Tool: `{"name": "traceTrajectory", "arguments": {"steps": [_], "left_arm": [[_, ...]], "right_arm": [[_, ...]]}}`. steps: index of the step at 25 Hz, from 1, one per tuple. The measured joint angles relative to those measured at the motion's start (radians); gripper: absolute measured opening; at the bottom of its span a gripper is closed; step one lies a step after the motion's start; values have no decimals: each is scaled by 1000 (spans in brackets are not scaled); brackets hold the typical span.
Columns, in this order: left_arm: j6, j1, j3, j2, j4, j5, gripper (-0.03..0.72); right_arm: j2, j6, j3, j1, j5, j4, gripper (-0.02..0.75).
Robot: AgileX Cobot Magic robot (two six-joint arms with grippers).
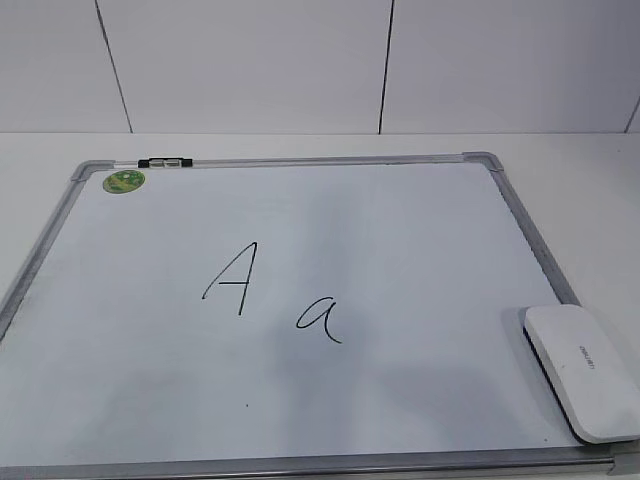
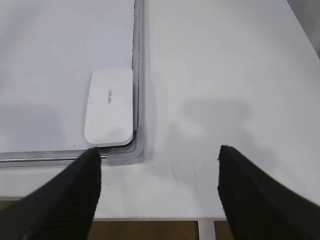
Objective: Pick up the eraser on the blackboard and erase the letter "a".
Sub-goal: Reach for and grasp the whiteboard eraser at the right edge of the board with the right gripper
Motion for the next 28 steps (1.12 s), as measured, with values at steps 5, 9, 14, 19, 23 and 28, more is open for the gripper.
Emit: {"name": "traceTrajectory", "arguments": {"steps": [5, 9, 14, 19, 23, 28], "left_arm": [[0, 0, 0, 0, 0, 0, 182], [0, 0, 0, 0, 0, 0, 182], [0, 0, 0, 0, 0, 0, 182], [0, 0, 0, 0, 0, 0, 182], [0, 0, 0, 0, 0, 0, 182], [0, 0, 0, 0, 0, 0, 182]], "right_arm": [[0, 0, 0, 0, 0, 0, 570], [0, 0, 0, 0, 0, 0, 570], [0, 0, -11, 0, -47, 40, 570], [0, -38, -15, 0, -224, 158, 569], [40, -136, -17, 0, -277, 252, 570], [178, -263, -17, 0, -306, 375, 569]]}}
